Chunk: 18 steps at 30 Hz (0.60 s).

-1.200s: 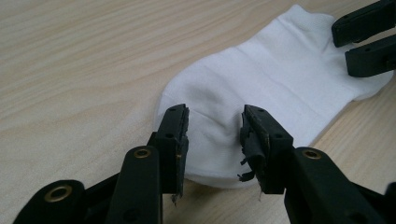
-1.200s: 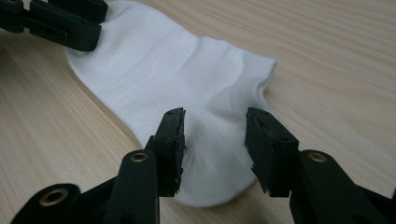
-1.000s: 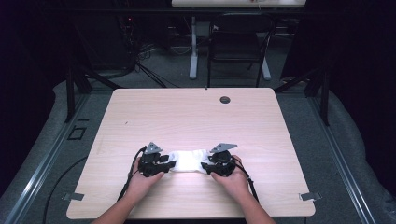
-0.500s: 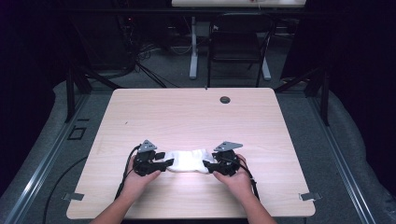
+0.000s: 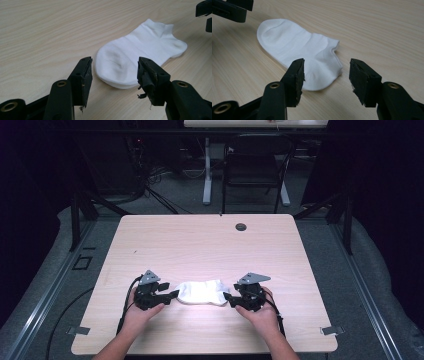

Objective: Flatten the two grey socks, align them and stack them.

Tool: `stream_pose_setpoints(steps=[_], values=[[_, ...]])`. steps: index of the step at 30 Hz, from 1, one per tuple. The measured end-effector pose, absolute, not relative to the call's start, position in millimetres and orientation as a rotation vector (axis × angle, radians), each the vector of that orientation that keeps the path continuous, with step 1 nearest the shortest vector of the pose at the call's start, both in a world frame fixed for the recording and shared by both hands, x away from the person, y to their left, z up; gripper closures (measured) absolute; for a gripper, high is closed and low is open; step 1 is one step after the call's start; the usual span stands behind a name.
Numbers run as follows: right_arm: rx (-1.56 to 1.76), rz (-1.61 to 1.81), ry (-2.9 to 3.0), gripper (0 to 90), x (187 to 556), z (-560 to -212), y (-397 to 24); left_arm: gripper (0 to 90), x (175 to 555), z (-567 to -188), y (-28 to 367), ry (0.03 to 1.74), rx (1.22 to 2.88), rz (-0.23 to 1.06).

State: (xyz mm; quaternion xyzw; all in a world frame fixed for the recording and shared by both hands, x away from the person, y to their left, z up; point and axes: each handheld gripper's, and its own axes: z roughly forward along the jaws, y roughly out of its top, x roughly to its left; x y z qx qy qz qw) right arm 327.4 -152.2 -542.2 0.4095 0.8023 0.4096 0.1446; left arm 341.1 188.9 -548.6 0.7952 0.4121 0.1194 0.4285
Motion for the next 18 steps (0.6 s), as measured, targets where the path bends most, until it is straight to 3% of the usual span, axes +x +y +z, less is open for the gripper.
stream_pose_setpoints(steps=[18], values=[[1.194,1.148,2.323,46.1,304.4,-536.0,-156.4,46.1,314.4,-548.3,202.8,1.007,2.059,0.335]])
